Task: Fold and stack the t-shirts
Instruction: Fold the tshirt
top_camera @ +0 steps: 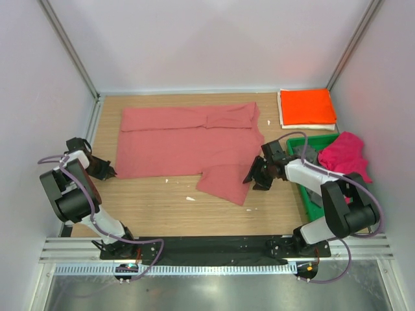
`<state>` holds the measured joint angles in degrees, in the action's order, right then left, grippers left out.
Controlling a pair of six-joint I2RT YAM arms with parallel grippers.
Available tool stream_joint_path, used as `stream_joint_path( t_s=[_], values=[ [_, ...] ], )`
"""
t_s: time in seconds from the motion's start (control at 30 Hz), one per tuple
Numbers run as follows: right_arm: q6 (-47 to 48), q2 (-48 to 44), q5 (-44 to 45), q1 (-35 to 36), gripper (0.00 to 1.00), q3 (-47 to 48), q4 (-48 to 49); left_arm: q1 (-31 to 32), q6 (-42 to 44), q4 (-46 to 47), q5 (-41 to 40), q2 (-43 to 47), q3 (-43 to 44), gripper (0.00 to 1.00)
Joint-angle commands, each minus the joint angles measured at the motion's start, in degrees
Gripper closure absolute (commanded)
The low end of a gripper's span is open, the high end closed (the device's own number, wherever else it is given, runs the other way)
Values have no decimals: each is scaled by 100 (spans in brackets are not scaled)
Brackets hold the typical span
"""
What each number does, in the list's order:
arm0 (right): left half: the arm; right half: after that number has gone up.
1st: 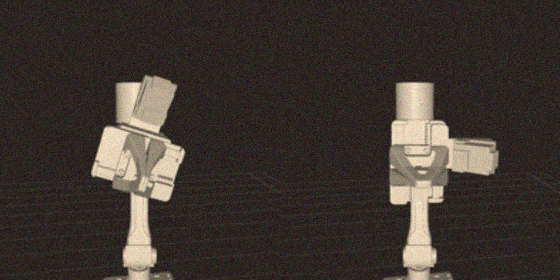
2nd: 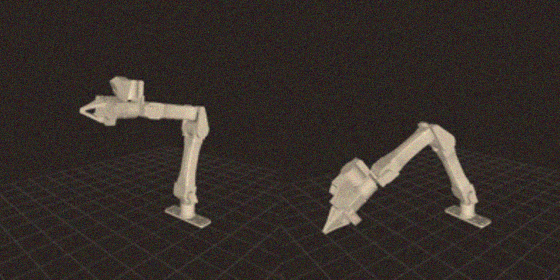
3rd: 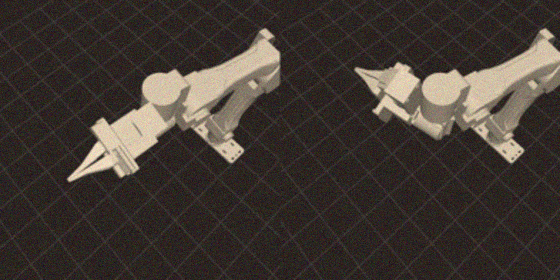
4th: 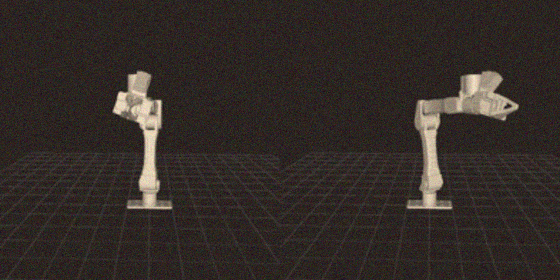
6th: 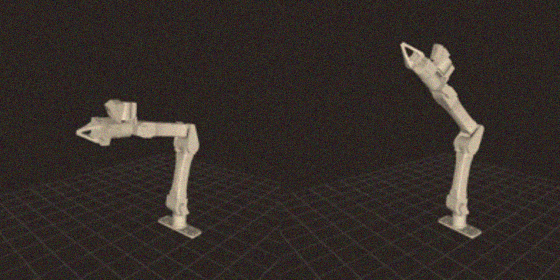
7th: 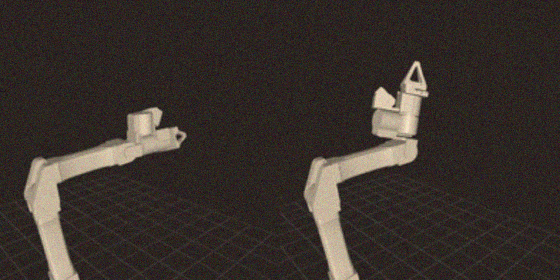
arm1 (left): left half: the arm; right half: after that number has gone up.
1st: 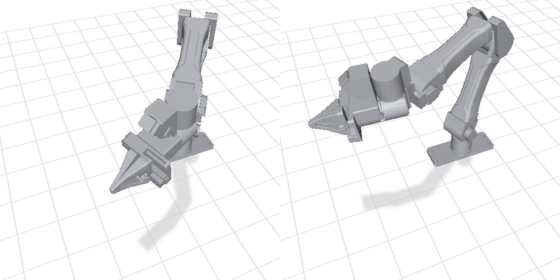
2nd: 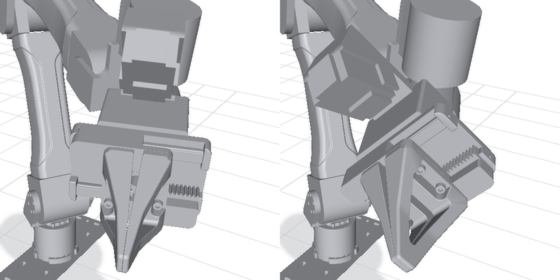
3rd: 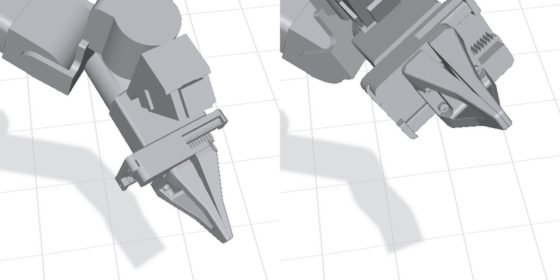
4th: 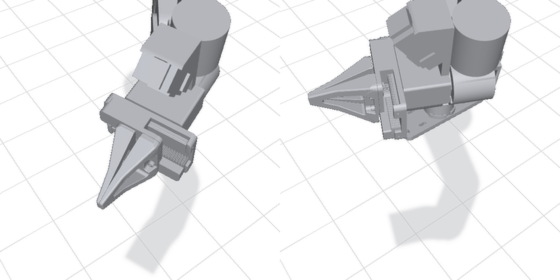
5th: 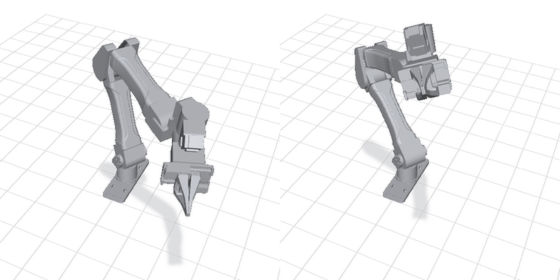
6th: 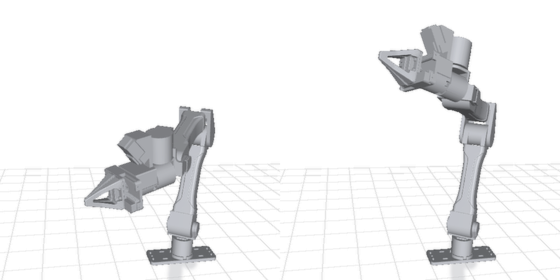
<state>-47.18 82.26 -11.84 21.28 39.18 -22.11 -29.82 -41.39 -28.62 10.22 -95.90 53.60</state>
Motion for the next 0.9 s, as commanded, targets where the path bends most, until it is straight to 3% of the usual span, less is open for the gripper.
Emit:
stream_joint_path(
  t_s=[0.0, 0.2, 0.57, 0.63, 0.7, 0.77, 0.87],
  values=[
    [454, 290, 269, -246, 47, 397, 207, -32, 69, -82, -90, -96, 106, 100],
    [754, 589, 138, -467, 50, 582, 84, -24, 113, -117, -99, -122, 133, 100],
    [552, 1029, -126, -396, 60, 195, 875, -24, 289, -267, -196, -245, 194, 100],
    [499, 986, -126, -388, 71, 160, 892, -32, 254, -267, -169, -254, 186, 100],
    [447, 872, -38, -370, 92, 64, 849, -58, 210, -276, -204, -228, 142, 100],
    [420, 652, -3, -379, 99, -76, 735, -129, 149, -293, -205, -184, 80, 100],
    [367, 318, 6, -370, 99, -243, 401, -164, 157, -407, -248, -140, 80, 100]
  ],
)
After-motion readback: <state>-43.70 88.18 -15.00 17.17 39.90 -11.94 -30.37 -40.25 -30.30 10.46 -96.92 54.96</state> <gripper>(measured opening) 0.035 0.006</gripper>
